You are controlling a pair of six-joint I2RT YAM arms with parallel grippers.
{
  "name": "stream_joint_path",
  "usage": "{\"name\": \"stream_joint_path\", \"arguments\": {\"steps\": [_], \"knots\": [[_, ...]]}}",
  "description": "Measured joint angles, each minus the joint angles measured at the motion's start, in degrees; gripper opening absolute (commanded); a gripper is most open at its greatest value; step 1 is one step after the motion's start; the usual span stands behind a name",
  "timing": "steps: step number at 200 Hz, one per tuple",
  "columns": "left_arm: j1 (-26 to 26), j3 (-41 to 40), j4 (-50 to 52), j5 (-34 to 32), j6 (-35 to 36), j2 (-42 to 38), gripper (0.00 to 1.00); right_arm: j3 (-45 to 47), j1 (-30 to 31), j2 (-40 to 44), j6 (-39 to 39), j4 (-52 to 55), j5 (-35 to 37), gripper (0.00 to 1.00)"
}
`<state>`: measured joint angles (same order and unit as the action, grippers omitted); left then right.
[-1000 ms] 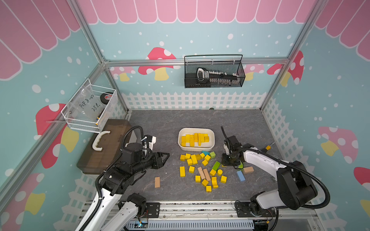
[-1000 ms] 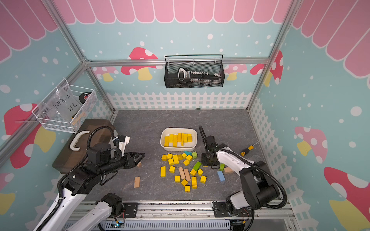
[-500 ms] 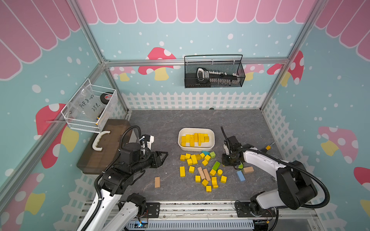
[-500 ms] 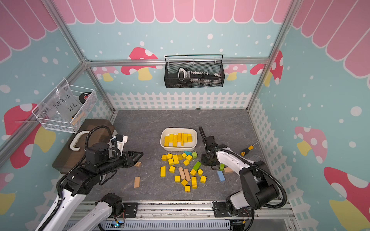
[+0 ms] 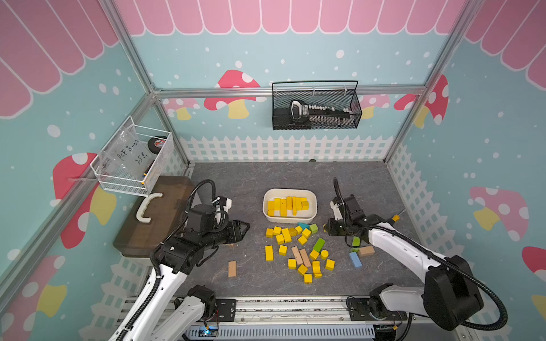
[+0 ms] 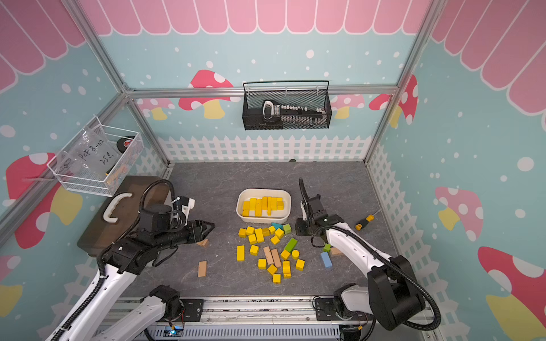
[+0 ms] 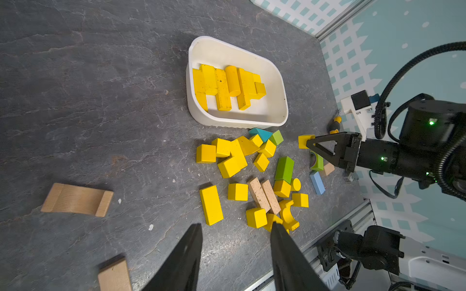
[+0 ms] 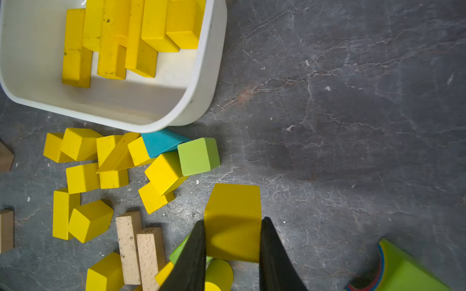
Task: Pick out the yellow building blocks
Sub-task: Pick up the building block from the center of the board, then place the building block in the storage box.
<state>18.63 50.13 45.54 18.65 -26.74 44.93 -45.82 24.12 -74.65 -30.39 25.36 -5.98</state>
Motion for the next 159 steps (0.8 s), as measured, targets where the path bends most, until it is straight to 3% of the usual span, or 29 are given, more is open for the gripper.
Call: {"name": "stream_joint_path", "arguments": {"steps": [50,159], "knots": [[-0.1,0.0,0.0,0.1,0.0,3.7,0.47,-4.5,0.0,-2.9,-0.1,-0.3,-1.0,0.23],[-2.4,-0.1,-0.5,0.5,0.2,-3.9,0.48,-22.1,0.0,-11.3,0.5,4.8,0.4,0.24]]}}
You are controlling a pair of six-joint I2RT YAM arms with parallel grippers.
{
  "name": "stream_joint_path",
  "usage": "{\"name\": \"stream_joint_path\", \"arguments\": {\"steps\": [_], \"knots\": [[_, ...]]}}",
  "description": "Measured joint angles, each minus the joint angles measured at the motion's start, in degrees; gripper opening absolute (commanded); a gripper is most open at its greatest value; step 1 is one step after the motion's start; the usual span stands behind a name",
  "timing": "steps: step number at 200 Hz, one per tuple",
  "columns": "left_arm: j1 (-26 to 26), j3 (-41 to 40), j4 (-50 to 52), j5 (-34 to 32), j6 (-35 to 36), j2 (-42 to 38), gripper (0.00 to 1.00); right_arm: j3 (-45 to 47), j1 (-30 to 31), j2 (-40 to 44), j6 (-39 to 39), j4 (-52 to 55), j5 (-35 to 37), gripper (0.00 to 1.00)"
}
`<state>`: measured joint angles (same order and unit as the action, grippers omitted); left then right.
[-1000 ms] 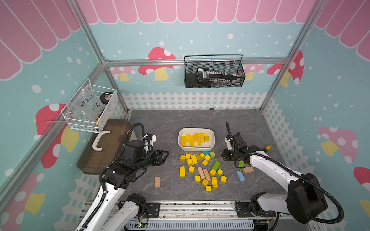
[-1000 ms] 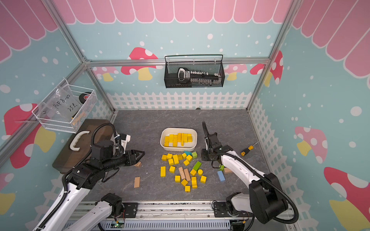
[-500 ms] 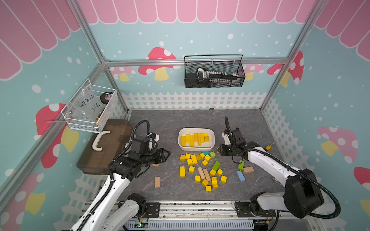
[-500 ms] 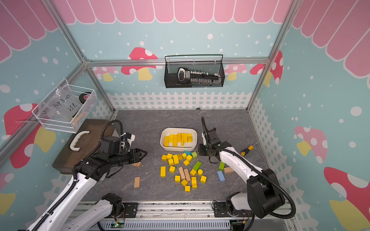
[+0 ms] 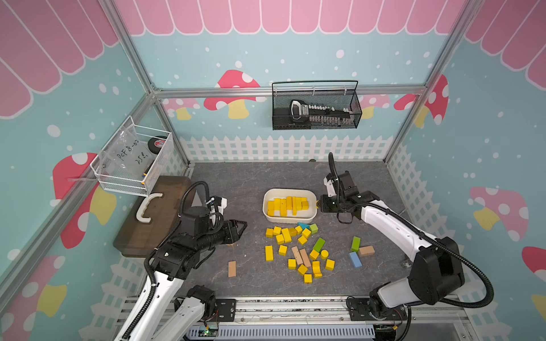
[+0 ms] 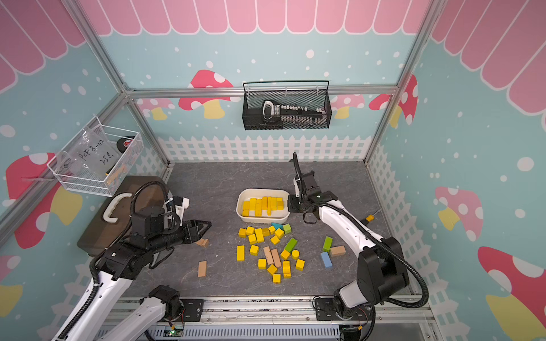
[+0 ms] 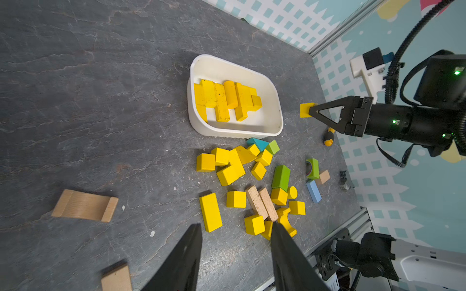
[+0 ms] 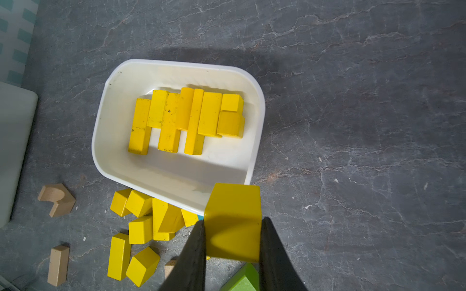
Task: Pick out the yellow building blocks
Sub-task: Place the building block in the storage box.
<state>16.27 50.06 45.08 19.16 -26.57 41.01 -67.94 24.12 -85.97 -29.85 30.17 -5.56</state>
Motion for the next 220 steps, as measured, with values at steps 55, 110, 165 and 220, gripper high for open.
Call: {"name": "stream_joint_path", "arguments": {"steps": [55,110,165,220], "knots": [[-2.8,-0.7,-0.8,2.6,0.0,-1.1,0.49,-10.4,0.0,-10.3,0.2,4.2,-4.3,0.23],[-4.2,-0.9,-1.3,4.4,0.0,-1.0,0.49,-15.0,2.4,-18.3,-2.4,5.9,-6.4,0.24],[-4.9,-0.9,-1.7,5.1,0.0,-1.2,0.49,-15.2,3.4,-20.5,-4.1,6.7,-3.5,0.24],[-5.3,-0.9,-1.7,5.6,0.0,-1.3,0.49,-16.4,3.4,-26.6,-4.3,6.4,-1.4,0.24]]}}
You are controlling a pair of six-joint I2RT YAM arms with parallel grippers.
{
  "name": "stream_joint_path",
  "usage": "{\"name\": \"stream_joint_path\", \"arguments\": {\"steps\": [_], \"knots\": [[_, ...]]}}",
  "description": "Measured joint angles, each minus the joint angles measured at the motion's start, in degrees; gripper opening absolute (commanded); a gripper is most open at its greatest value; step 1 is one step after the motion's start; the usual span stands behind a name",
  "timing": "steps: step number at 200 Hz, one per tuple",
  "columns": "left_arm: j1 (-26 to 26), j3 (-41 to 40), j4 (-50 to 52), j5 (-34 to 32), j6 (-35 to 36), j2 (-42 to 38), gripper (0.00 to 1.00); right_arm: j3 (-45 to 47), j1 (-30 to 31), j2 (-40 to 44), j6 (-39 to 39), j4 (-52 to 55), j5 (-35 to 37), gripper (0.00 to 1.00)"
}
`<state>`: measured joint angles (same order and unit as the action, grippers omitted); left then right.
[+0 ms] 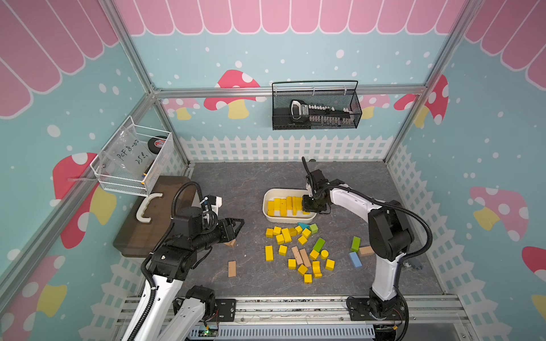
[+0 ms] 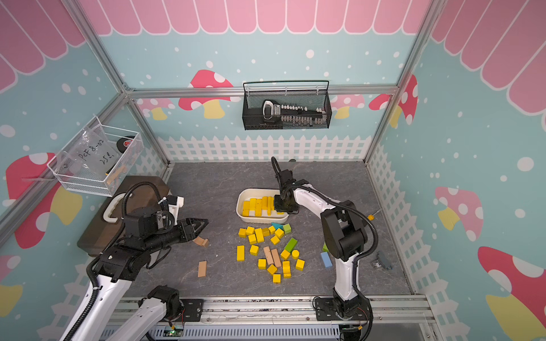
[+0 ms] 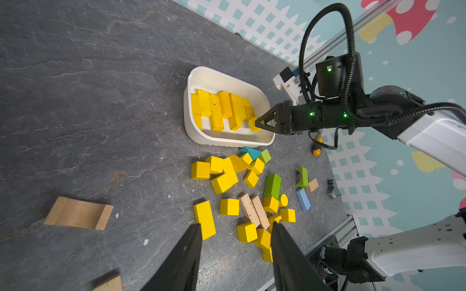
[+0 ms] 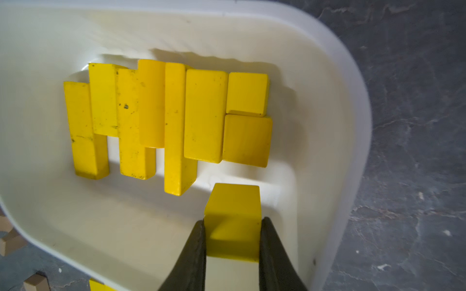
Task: Pick out the yellow building blocks
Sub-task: Place the building block in the storage box.
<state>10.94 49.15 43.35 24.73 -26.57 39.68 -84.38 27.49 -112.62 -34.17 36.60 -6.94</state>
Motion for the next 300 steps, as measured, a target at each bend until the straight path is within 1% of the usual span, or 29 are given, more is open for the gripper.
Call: {"name": "stream_joint_path", "arguments": {"steps": [26,83,143,162,273,300], "knots": [[0.0,0.0,0.0,0.3,0.0,0.0,0.49,-0.5,0.0,-2.1,-0.2,0.0,0.7,0.24],[0.0,0.0,0.0,0.4,0.0,0.0,0.49,-1.9,0.0,-2.3,-0.6,0.0,2.8,0.25],[0.0,0.0,0.0,0.4,0.0,0.0,0.49,-2.7,0.0,-2.4,-0.6,0.2,4.4,0.35],[0.0,0.0,0.0,0.4,0.0,0.0,0.49,-2.8,0.0,-2.5,-0.6,0.2,4.5,0.37],[0.0,0.0,0.0,0.4,0.0,-0.2,0.49,-4.0,0.0,-2.7,-0.3,0.3,4.3,0.37],[-0.1,0.0,0.0,0.4,0.0,-0.2,0.49,-4.0,0.0,-1.4,0.1,0.6,3.7,0.37]]}}
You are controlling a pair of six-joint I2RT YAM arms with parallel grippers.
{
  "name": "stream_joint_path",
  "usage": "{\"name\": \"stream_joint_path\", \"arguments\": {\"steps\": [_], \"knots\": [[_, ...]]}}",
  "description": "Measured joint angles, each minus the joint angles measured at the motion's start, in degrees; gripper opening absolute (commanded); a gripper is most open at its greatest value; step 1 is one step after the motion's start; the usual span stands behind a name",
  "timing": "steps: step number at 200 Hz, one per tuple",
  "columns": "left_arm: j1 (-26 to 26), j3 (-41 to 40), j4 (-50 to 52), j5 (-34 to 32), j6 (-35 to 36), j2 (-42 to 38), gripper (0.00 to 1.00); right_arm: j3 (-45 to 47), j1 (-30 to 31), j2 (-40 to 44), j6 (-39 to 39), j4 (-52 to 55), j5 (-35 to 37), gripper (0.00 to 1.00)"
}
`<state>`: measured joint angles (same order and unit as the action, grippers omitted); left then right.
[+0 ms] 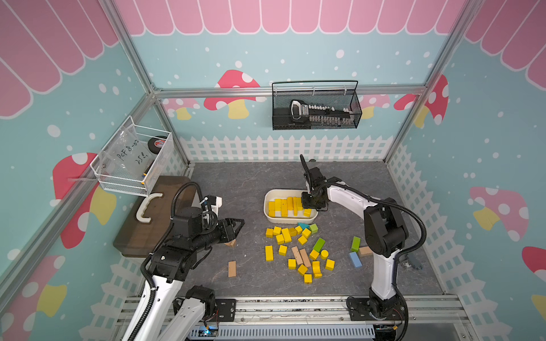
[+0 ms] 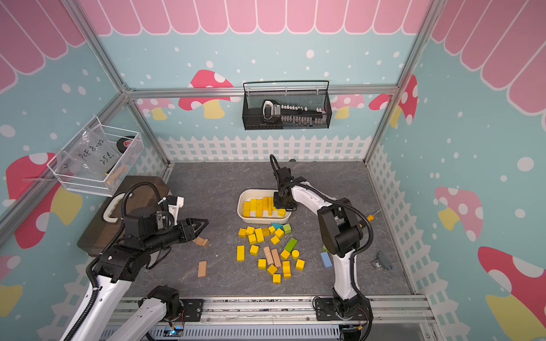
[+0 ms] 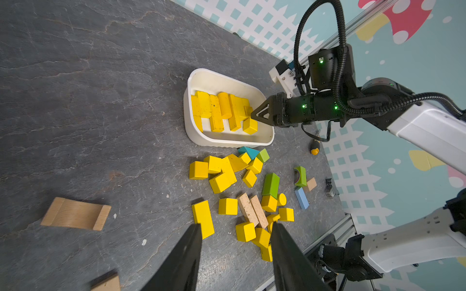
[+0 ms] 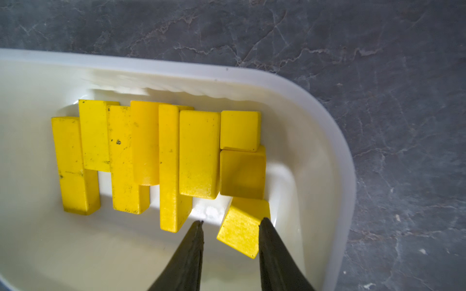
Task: Pick out the yellow building blocks
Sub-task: Place the building block in the storage box, then pick up the building block from the center of the board.
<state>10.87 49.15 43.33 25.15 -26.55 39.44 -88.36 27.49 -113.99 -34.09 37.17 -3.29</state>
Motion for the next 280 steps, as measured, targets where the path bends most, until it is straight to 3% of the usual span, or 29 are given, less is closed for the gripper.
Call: {"name": "stream_joint_path", "arguments": {"steps": [58,128,174,219,280], "knots": [[0.0,-0.1,-0.3,0.3,0.0,0.3,0.49,8.2,0.0,15.5,0.6,-1.1,-0.4,0.37],[1.0,-0.3,-0.5,0.3,0.0,6.0,0.49,36.2,0.0,34.3,-1.6,-7.6,0.7,0.36],[8.8,0.0,0.2,-3.6,-0.5,15.5,0.48,50.9,0.0,46.3,-5.0,-12.4,2.3,0.36],[25.4,2.3,-1.3,-16.4,-3.6,25.0,0.45,56.4,0.0,54.5,-7.8,-17.7,5.4,0.38],[26.7,5.3,-6.5,-23.6,-4.6,41.1,0.43,57.8,0.0,54.3,-8.3,-21.0,5.9,0.41]]}}
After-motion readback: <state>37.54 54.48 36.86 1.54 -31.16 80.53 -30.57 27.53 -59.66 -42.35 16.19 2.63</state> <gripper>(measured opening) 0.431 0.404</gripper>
